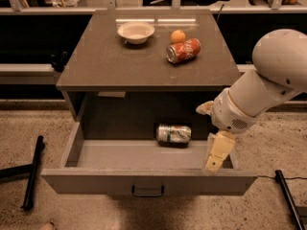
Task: Pick 7up can from top drawer and place on counter
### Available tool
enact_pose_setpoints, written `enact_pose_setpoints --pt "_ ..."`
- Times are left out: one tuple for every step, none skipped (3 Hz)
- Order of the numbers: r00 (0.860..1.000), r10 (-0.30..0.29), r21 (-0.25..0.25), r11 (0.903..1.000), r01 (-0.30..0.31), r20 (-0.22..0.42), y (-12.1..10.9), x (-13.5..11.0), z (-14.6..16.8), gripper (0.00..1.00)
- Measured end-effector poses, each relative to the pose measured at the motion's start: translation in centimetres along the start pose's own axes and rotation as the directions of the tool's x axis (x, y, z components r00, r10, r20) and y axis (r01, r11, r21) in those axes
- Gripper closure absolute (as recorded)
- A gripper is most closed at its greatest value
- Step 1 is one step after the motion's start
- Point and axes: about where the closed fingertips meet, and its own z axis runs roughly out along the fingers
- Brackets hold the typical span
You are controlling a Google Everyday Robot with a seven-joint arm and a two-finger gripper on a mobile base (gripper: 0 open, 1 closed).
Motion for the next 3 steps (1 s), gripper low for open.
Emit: enact_pose_setpoints --pt "1.0 0.018 0.03 0.9994 -0.017 -0.018 -2.9 1.9 2.1 0.0" --pt "1.0 0.007 0.064 0.998 -0.006 -0.016 -5.3 3.0 3.6 0.0" --pt "0.999 -0.037 0.123 0.9917 0.038 -0.011 -7.6 3.1 4.5 0.0"
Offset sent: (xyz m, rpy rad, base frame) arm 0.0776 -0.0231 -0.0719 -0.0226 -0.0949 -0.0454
